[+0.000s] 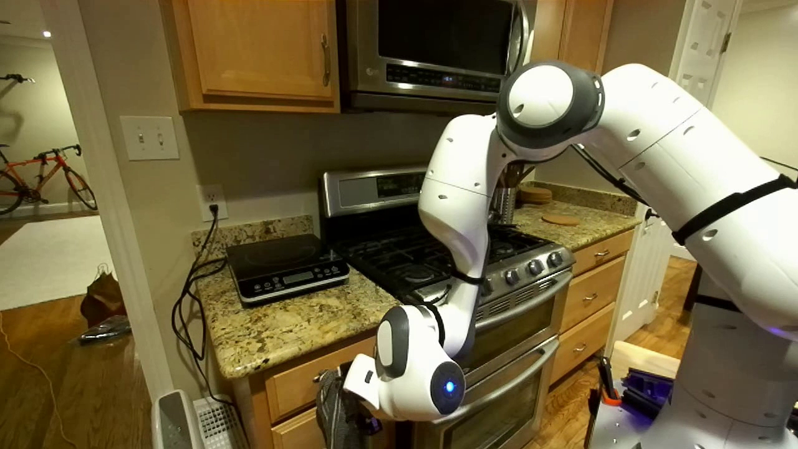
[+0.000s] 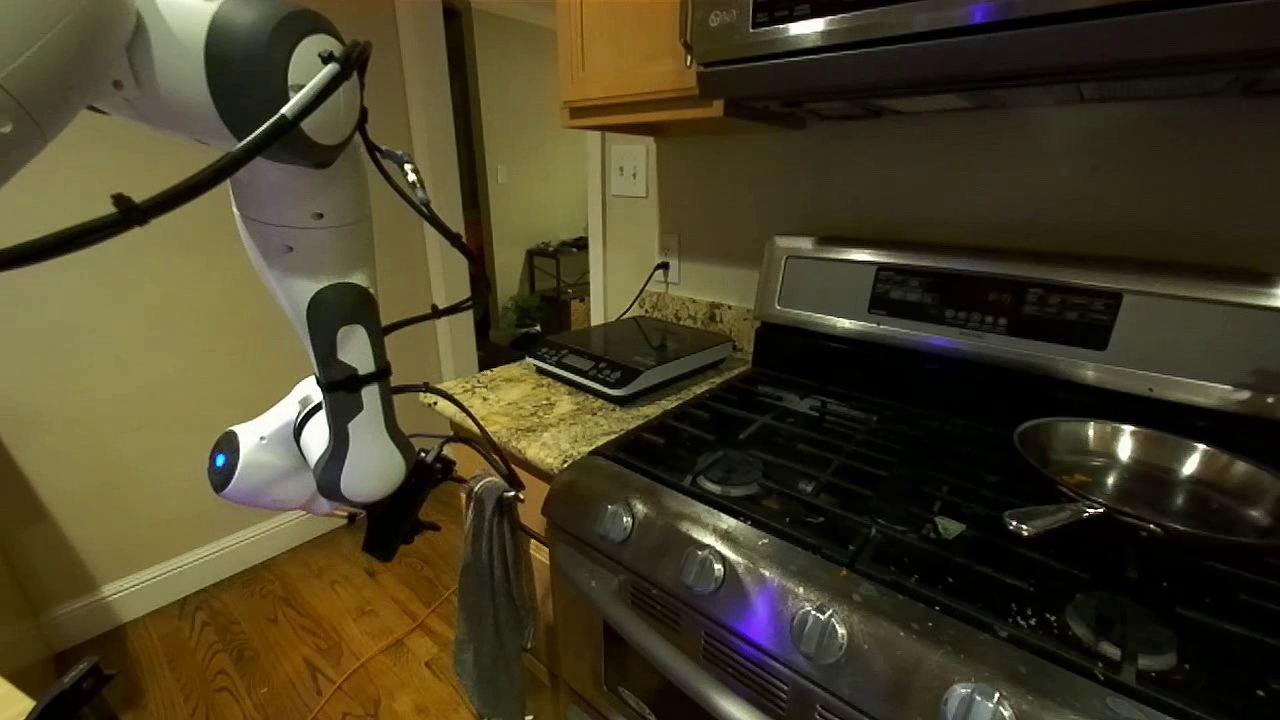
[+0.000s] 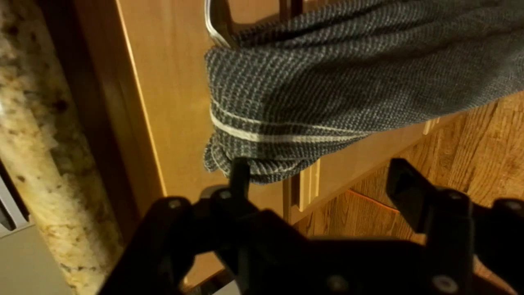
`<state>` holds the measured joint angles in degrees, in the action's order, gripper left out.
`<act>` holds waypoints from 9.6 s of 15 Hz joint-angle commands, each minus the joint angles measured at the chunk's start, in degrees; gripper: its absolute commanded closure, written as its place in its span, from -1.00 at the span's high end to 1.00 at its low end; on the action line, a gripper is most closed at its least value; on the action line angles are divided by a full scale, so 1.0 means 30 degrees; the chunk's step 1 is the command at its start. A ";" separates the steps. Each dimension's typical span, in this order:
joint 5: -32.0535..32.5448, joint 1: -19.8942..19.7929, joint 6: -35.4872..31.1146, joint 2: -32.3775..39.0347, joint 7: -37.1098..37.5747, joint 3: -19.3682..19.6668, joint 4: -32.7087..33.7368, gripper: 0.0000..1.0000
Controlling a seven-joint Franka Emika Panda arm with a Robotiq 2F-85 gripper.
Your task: Open the first top drawer
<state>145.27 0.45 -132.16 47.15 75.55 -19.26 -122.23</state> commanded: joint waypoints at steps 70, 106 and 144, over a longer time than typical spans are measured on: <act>0.1256 -0.0798 -0.1184 0.0239 -0.0305 -0.0536 -0.0827 -0.81; 0.1646 0.1038 0.1269 -0.0314 0.0882 -0.2515 -0.4528 -0.07; -0.3025 -0.2390 -0.5254 -0.1271 -0.7939 0.0828 0.0958 0.94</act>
<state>137.30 -6.05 -150.01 43.11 51.68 -16.93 -119.85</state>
